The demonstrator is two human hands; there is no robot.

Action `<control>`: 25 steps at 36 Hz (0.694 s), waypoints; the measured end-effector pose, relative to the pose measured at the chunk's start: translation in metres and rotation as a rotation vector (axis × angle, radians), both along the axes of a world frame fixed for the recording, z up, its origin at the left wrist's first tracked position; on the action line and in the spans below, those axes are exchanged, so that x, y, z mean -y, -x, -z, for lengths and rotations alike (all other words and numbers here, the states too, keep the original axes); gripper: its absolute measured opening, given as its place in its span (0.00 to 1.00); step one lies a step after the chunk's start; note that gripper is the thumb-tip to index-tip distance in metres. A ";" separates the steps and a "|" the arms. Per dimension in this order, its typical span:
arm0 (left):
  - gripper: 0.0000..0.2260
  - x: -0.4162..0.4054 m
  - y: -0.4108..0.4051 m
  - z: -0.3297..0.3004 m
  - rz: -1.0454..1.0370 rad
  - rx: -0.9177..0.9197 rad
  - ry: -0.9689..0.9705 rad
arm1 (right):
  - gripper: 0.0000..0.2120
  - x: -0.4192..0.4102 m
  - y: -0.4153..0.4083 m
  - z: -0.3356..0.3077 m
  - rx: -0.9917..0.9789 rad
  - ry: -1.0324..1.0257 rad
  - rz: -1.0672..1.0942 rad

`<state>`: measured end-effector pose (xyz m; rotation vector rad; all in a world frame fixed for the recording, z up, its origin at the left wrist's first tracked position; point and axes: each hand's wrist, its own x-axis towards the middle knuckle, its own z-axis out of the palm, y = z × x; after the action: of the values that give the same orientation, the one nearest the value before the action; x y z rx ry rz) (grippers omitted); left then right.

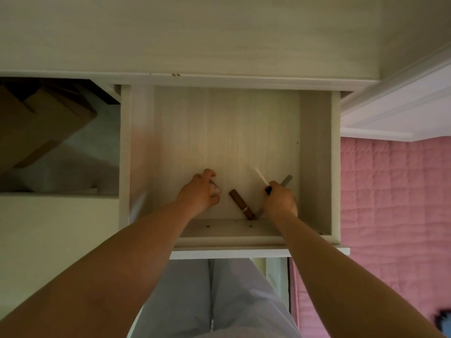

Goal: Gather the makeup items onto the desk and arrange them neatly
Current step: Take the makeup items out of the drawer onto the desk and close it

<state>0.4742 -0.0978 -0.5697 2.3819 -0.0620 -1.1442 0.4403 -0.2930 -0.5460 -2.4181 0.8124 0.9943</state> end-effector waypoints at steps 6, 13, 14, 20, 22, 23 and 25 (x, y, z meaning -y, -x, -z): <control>0.22 0.018 0.005 -0.005 0.263 0.037 -0.007 | 0.13 0.012 0.003 0.008 -0.151 0.039 0.186; 0.17 0.045 0.005 -0.007 0.647 0.308 -0.060 | 0.16 0.011 -0.001 0.019 -0.158 0.069 0.114; 0.17 0.048 0.005 -0.007 0.655 0.321 -0.065 | 0.15 0.010 -0.003 0.020 -0.140 0.060 0.118; 0.16 0.063 0.003 -0.006 0.680 0.354 -0.085 | 0.12 0.006 -0.007 0.022 -0.102 -0.009 0.022; 0.14 0.064 0.003 -0.005 0.673 0.349 -0.100 | 0.12 0.006 -0.006 0.021 -0.077 -0.029 0.030; 0.14 0.063 0.003 -0.004 0.655 0.343 -0.106 | 0.12 0.006 -0.006 0.020 -0.060 -0.045 0.040; 0.12 0.061 0.004 -0.001 0.602 0.330 -0.113 | 0.12 0.006 -0.006 0.019 -0.023 -0.104 0.074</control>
<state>0.4701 -0.1591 -0.5687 2.7182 -0.8962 -0.9924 0.4467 -0.2993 -0.5648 -2.2763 0.8306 1.0129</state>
